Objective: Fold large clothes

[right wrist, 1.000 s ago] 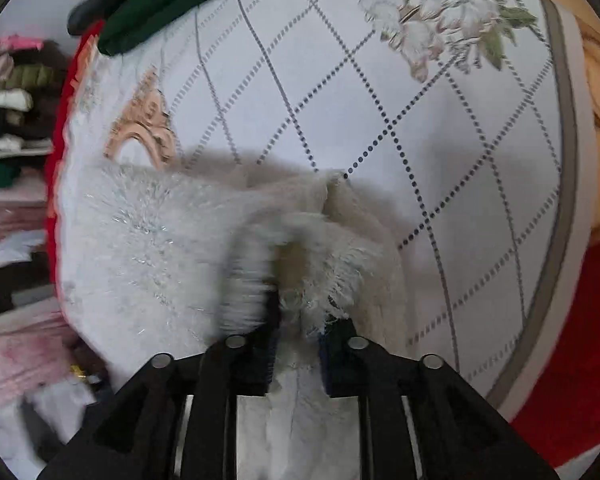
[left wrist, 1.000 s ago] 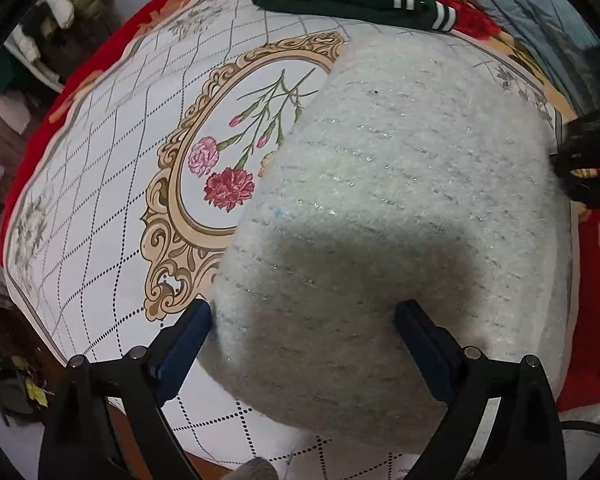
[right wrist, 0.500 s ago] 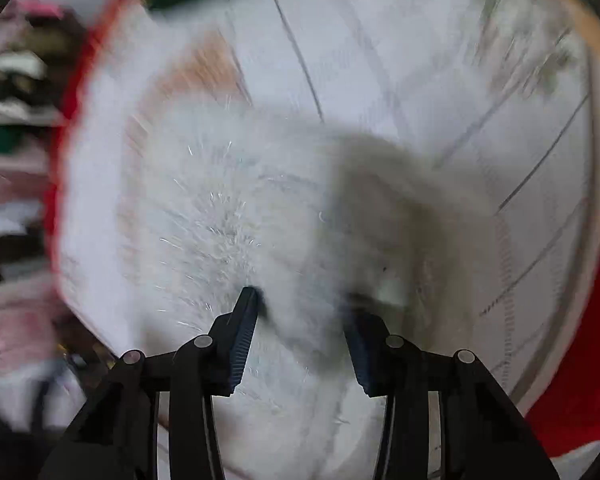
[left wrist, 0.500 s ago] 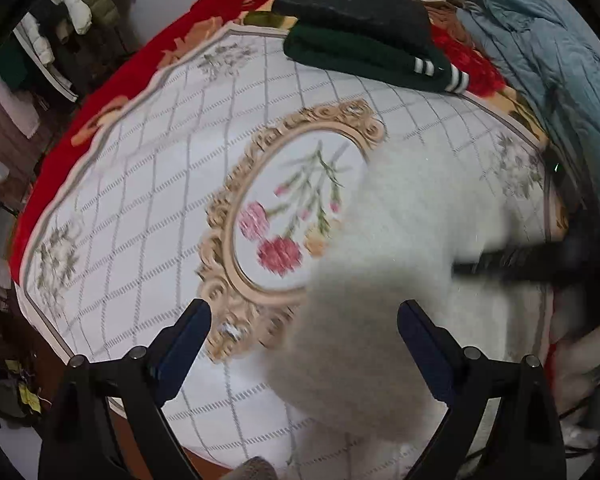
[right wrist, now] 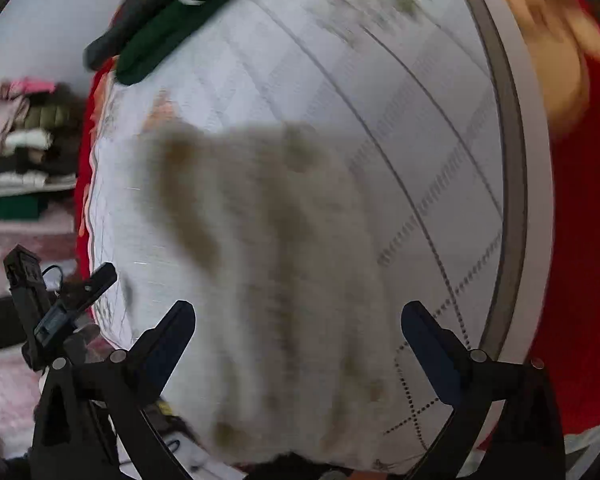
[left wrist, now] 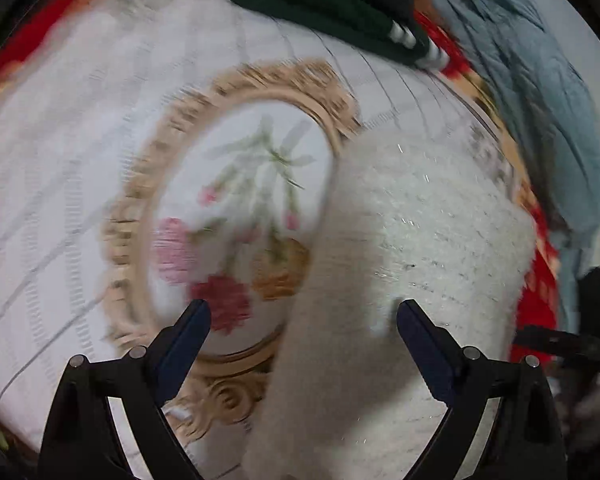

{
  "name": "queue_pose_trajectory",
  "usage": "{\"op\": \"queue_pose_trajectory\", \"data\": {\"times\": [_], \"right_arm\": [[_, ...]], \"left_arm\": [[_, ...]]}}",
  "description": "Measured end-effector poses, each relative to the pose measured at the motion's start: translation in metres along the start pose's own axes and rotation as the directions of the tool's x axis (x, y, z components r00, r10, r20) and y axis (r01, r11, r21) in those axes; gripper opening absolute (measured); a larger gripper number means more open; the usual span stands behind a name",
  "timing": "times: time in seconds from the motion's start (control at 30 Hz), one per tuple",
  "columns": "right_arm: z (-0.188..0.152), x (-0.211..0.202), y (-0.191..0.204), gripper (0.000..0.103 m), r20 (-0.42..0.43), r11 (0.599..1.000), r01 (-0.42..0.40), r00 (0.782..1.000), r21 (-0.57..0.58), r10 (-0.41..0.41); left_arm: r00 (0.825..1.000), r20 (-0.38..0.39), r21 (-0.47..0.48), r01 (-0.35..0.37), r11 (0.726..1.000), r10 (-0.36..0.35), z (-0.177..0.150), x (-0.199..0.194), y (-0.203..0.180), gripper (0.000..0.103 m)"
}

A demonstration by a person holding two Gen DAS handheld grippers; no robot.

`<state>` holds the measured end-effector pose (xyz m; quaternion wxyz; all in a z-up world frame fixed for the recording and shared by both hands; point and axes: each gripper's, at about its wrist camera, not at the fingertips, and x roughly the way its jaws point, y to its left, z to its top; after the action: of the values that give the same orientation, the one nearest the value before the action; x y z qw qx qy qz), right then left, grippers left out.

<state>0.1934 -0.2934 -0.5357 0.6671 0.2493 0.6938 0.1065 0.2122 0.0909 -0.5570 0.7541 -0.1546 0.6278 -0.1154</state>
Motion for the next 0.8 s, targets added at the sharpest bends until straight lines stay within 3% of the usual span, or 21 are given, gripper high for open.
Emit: {"op": "queue_pose_trajectory", "data": {"times": [0.1, 0.23, 0.27, 0.3, 0.33, 0.37, 0.43, 0.53, 0.57, 0.73, 0.8], "right_arm": [[-0.006, 0.036, -0.029, 0.103, -0.058, 0.989, -0.135, 0.989, 0.067, 0.139], [0.000, 0.063, -0.036, 0.103, -0.064, 0.961, -0.260, 0.962, 0.091, 0.266], [0.005, 0.065, -0.035, 0.099, -0.061, 0.946, -0.304, 0.948, 0.109, 0.312], [0.010, 0.067, -0.031, 0.091, -0.061, 0.916, -0.379, 0.919, 0.134, 0.390], [0.013, 0.068, -0.028, 0.082, -0.071, 0.903, -0.405, 0.906, 0.144, 0.418], [0.020, 0.069, -0.015, 0.082, -0.082, 0.889, -0.439, 0.889, 0.131, 0.451], [0.029, 0.068, 0.007, 0.082, -0.094, 0.892, -0.447, 0.887, 0.073, 0.452], [0.045, 0.066, 0.017, 0.083, -0.115, 0.937, -0.348, 0.931, 0.019, 0.348], [0.048, 0.069, 0.010, 0.090, -0.137, 0.950, -0.310, 0.940, 0.027, 0.311], [0.041, 0.073, -0.009, 0.088, -0.187, 0.947, -0.317, 0.929, 0.048, 0.320], [0.039, 0.071, -0.009, 0.070, -0.185, 0.940, -0.334, 0.922, 0.072, 0.341]], "left_arm": [[0.992, -0.046, 0.014, 0.121, 0.993, -0.120, 0.004, 0.019, 0.000, 0.096], [0.984, -0.058, 0.034, 0.171, 0.985, -0.169, 0.007, 0.025, -0.004, 0.096], [0.982, -0.061, 0.031, 0.180, 0.983, -0.178, 0.007, 0.025, -0.004, 0.096], [0.981, -0.061, 0.024, 0.187, 0.982, -0.185, 0.006, 0.025, -0.002, 0.096], [0.982, -0.057, 0.017, 0.182, 0.983, -0.180, 0.007, 0.024, -0.001, 0.096], [0.983, -0.047, 0.007, 0.176, 0.984, -0.175, 0.006, 0.022, 0.002, 0.096], [0.987, -0.030, -0.004, 0.160, 0.987, -0.160, 0.009, 0.017, 0.006, 0.096], [0.988, -0.039, -0.016, 0.148, 0.989, -0.149, 0.012, 0.018, 0.007, 0.096], [0.987, -0.052, -0.015, 0.152, 0.988, -0.153, 0.012, 0.022, 0.007, 0.096], [0.989, -0.060, 0.022, 0.136, 0.991, -0.134, 0.008, 0.028, -0.018, 0.094], [0.994, -0.039, 0.040, 0.100, 0.994, -0.098, 0.008, 0.025, -0.030, 0.093]]}}
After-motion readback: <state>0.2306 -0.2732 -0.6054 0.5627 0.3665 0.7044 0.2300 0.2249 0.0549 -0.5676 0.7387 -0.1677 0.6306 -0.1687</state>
